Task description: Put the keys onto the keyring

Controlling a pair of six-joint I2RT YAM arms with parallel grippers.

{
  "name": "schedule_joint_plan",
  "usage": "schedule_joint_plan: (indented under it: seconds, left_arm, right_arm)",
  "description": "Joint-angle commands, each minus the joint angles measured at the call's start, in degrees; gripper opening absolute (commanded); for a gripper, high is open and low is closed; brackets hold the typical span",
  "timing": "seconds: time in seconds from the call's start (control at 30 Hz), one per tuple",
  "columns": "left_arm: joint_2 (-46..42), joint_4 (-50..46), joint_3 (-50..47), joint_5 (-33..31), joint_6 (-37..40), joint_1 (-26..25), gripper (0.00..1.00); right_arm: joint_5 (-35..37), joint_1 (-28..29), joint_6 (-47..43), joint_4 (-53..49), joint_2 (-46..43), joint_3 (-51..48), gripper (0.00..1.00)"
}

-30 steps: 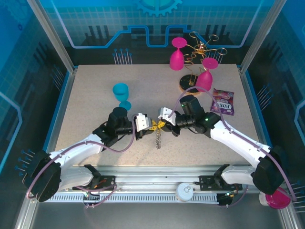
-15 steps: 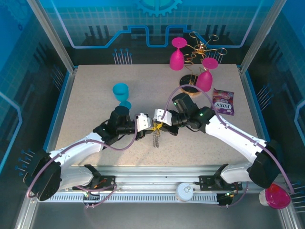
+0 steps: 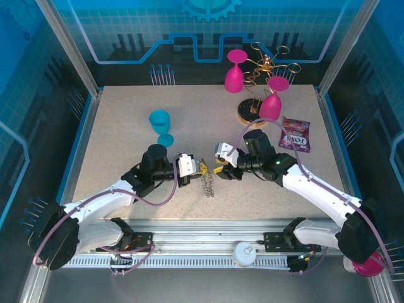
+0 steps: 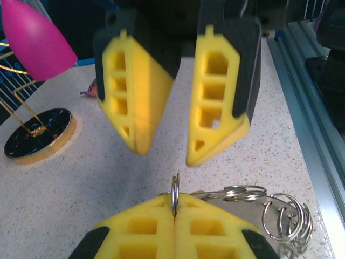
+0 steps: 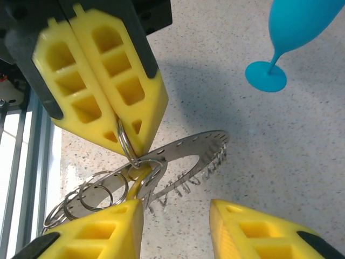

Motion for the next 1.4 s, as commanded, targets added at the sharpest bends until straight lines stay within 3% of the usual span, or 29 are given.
schedule_joint_plan:
  seconds: [0.0,0.57,0.9,1.1,1.27,1.37]
  left_arm:
    - [-1.8,6.4,-1.1,4.0,0.4,-0.2,0.0]
    - [-2.3,14.9,-3.6,6.3,-2.0,-0.2,0.0]
    - [-1.3,21.3,-4.7,6.1,-5.4,0.3,0.0]
    - [-0.5,25.4,-5.3,3.1,-9.3,0.4,0.0]
    - [-0.7,23.8,-5.1,2.4,-9.2,0.5,0.0]
    - [-0.7,22.9,-4.8,1.7,-8.9,0.6,0.0]
  right_arm:
    - [-3.0,0.3,2.4,4.4,0.1,-1.0,0.4]
    - [-7.0,2.2,5.8,13.5,1.3,-5.0,0.45]
    - [-9.4,2.2,10.8,25.0,1.4,-9.4,0.46]
    - [-7.9,2.3,14.7,31.9,0.5,-12.7,0.52]
    - [-4.5,2.4,14.7,33.4,-1.5,-13.9,0.48]
    - [-2.7,2.6,12.8,31.9,-2.7,-13.9,0.4]
